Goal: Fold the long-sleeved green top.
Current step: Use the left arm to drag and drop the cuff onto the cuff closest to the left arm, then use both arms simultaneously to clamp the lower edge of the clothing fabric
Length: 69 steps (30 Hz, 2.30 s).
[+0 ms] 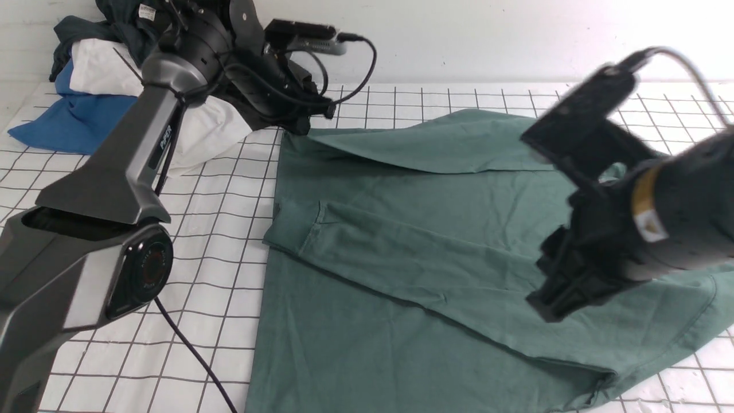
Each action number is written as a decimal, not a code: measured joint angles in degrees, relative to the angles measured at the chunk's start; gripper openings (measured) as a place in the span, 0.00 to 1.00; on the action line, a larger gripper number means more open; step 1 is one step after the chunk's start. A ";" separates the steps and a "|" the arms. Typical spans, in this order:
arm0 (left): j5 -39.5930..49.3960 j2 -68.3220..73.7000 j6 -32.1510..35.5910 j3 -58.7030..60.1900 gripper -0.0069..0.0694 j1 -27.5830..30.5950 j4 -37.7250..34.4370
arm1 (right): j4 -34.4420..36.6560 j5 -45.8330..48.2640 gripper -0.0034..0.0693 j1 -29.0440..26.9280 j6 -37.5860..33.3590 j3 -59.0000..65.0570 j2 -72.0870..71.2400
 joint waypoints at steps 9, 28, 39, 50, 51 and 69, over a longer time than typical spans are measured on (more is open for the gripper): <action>-0.52 -19.23 -3.54 19.78 0.09 -9.77 4.71 | -13.03 2.60 0.36 0.00 13.78 8.87 -16.79; -8.52 -29.05 -10.05 56.33 0.10 -17.09 20.49 | -13.94 -6.54 0.20 0.00 18.86 19.51 -16.58; -3.00 -28.44 -13.10 57.35 0.32 -17.82 23.28 | -12.99 -9.18 0.03 0.00 17.40 19.51 -11.17; -3.98 -33.11 -11.77 55.57 0.72 -16.99 24.39 | -12.81 -10.34 0.03 0.00 15.74 19.52 -9.18; -5.34 -31.76 -11.76 55.57 0.73 -15.81 23.81 | -12.76 -10.64 0.03 0.00 15.64 19.52 -8.71; -4.42 -49.56 22.07 90.91 0.73 -22.87 -0.43 | 23.16 -0.48 0.03 0.00 -29.93 19.67 -7.46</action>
